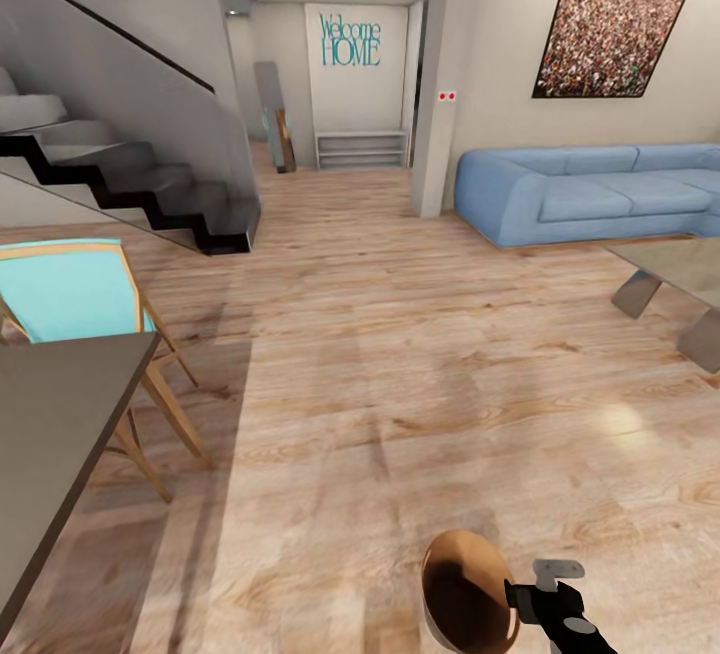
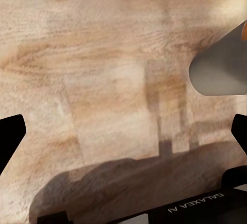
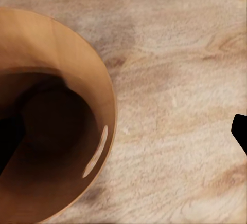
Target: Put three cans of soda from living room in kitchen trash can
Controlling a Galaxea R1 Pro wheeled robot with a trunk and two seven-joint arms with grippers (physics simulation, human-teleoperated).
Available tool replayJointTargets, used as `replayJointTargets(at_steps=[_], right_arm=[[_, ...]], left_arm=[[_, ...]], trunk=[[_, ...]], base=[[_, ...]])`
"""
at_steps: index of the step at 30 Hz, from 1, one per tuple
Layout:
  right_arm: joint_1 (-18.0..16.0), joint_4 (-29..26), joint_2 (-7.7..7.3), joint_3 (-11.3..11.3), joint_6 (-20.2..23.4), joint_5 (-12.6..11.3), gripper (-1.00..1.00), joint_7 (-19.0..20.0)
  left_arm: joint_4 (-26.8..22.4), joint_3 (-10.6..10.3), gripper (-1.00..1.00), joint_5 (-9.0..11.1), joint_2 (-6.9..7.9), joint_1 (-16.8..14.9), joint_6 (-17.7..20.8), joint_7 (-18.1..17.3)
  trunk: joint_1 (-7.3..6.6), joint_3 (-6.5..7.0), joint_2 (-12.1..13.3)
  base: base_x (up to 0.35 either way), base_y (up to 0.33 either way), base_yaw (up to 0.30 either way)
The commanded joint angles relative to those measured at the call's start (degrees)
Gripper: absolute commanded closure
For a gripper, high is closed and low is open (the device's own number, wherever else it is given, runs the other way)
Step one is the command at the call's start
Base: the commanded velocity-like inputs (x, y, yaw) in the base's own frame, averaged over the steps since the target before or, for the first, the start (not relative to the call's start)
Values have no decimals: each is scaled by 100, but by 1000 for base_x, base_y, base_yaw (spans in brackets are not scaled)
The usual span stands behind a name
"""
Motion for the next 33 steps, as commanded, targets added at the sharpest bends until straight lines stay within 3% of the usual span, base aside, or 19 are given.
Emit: replayJointTargets(at_steps=[1,10,18,27,33], right_arm=[[0,0,0,1,0,0,-100,-1],[0,2,1,6,2,13,-100,-30],[-7,8,1,7,14,21,-100,-343],[-9,9,1,10,14,26,-100,-436],[-9,9,1,15,17,26,-100,-449]], left_arm=[[0,0,-100,0,0,0,0,0],[0,0,-100,0,0,0,-1,0],[-10,0,-100,0,0,0,-1,0],[-20,0,-100,0,0,0,-1,0],[-23,0,-100,0,0,0,-1,0]], trunk=[[0,-5,0],[0,-22,0],[0,-24,0],[0,-32,0],[88,-147,-160]], base=[[20,0,0],[8,0,0],[1,0,0],[0,0,0],[0,0,0]])
